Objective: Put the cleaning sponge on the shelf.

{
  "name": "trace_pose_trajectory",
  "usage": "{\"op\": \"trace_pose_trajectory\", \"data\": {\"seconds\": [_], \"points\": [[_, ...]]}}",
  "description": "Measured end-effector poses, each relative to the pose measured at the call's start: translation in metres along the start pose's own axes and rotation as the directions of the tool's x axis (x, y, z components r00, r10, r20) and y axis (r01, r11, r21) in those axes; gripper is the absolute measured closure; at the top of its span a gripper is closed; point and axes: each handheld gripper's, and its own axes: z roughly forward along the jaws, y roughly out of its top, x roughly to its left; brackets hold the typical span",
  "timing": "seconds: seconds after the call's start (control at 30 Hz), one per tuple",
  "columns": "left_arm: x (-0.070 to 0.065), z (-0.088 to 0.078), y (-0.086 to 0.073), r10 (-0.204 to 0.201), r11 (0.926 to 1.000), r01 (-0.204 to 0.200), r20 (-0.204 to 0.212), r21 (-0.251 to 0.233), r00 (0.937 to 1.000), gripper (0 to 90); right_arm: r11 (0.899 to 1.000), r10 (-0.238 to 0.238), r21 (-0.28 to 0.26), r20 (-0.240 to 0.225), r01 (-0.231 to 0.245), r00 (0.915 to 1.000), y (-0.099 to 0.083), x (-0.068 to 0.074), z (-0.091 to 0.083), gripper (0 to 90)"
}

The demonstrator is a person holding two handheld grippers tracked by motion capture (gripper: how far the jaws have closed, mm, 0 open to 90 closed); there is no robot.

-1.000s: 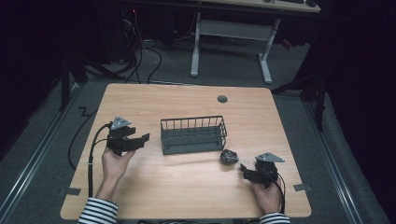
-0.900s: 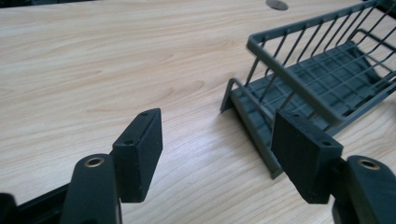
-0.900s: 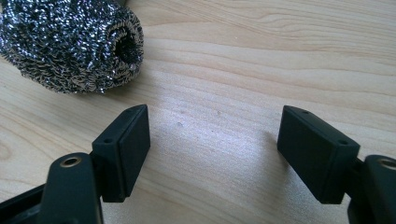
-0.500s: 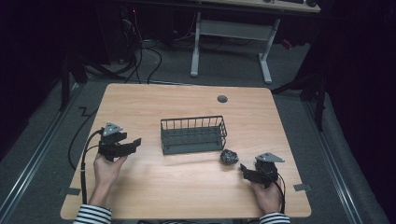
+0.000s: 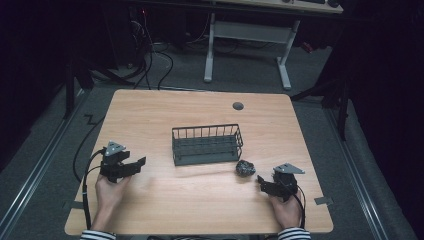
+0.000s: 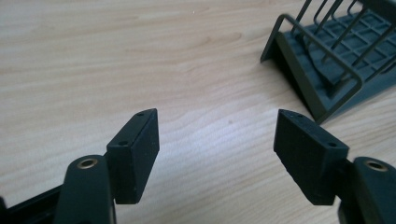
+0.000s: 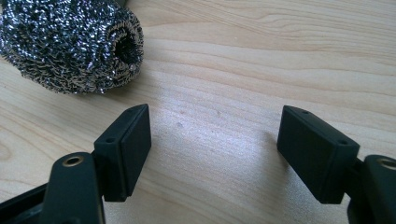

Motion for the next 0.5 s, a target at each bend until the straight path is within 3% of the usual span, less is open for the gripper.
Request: {"op": "trace_pose_trajectory", "data": {"seconds": [0.23,0.37,0.5], "points": [[0.005,0.007,-0.021,-0.026,0.9993,0.027,-0.034,0.025,0.9991,29.4,1.0,0.0,0.0,0.001,0.0,1.0,0.0,0.0,0.0,26.4],[0.005,0.01,-0.026,-0.043,0.9989,0.043,-0.028,0.02,0.9987,29.6,1.0,0.0,0.0,0.001,0.0,1.0,0.0,0.0,0.0,26.4],[0.002,0.014,-0.029,-0.02,0.9989,0.022,-0.054,0.041,0.9983,29.0,1.0,0.001,-0.001,0.001,-0.001,1.0,0.0,0.0,0.0,26.9]]}}
